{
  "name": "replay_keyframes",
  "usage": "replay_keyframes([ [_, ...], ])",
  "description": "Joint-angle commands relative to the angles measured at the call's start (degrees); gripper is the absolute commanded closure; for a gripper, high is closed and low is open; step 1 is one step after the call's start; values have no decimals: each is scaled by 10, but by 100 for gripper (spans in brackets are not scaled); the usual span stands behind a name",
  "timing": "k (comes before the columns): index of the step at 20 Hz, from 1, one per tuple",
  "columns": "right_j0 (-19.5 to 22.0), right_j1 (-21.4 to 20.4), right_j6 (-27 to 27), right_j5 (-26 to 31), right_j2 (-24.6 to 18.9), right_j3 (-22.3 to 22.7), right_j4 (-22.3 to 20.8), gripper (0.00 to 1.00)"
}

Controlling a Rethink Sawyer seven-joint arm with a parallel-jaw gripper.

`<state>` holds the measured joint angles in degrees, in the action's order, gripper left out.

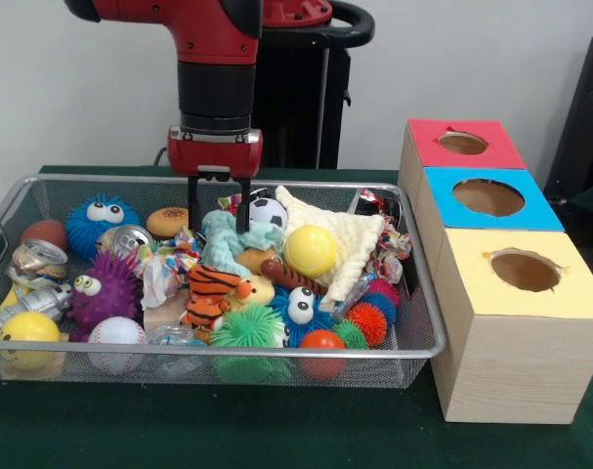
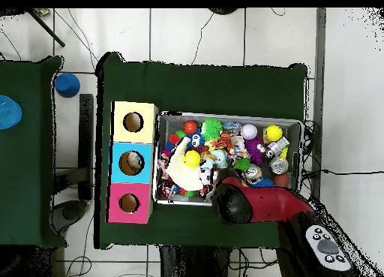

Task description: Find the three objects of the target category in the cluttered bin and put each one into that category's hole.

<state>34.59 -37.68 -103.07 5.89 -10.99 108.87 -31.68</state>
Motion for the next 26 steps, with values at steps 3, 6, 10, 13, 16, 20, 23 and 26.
replay_keyframes([
  [3, 38, -7, -4, -22, -87, 12, -40, 0],
  [6, 38, -8, -9, -28, -88, 12, -48, 0],
  [10, 37, -10, -17, -37, -86, 12, -54, 0],
  [13, 35, -9, -24, -49, -81, 12, -58, 0],
  [16, 27, -7, -33, -66, -68, 11, -64, 0],
  [20, 19, -6, -42, -78, -57, 8, -66, 0],
  [23, 15, 0, -44, -89, -51, 6, -68, 0],
  [26, 11, 5, -46, -105, -41, 5, -71, 0],
])
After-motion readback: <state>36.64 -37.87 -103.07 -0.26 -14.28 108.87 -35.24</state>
